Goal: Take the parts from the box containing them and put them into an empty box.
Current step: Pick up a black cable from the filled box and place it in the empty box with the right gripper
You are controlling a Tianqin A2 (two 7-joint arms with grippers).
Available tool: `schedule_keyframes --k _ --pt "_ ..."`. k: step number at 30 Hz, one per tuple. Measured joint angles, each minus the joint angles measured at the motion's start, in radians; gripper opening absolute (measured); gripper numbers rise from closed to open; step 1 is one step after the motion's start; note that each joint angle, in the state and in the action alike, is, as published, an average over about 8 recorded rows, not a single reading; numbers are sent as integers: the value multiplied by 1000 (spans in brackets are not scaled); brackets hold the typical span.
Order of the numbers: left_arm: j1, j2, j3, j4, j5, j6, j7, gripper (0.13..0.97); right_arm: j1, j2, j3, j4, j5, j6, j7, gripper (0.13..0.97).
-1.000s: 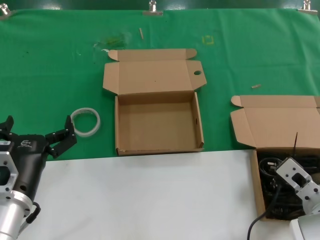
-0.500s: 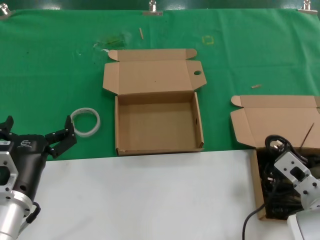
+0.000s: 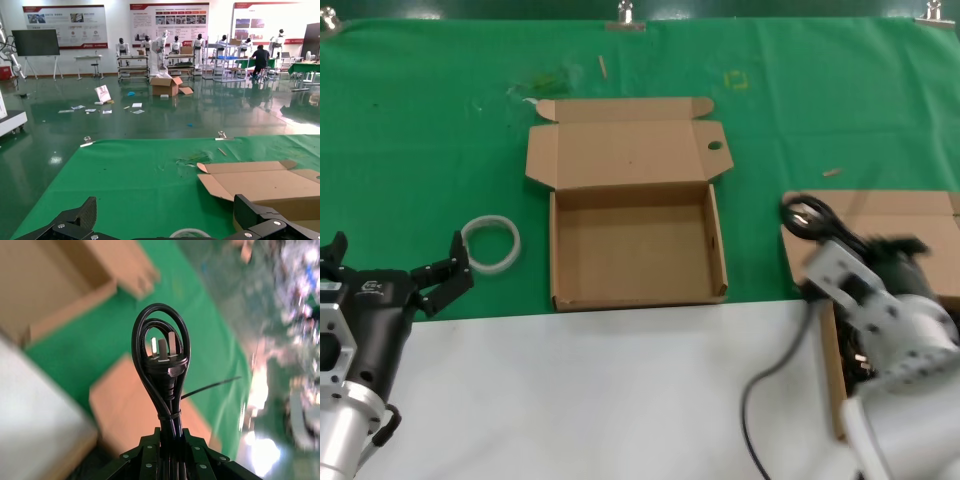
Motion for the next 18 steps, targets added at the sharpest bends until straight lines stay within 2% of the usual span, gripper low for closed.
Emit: schedule_keyframes --k 8,18 --pt "0 0 0 0 0 0 0 966 140 0 -174 -137 0 -99 29 212" --pt "0 0 0 0 0 0 0 966 228 0 -304 -339 0 -236 140 212"
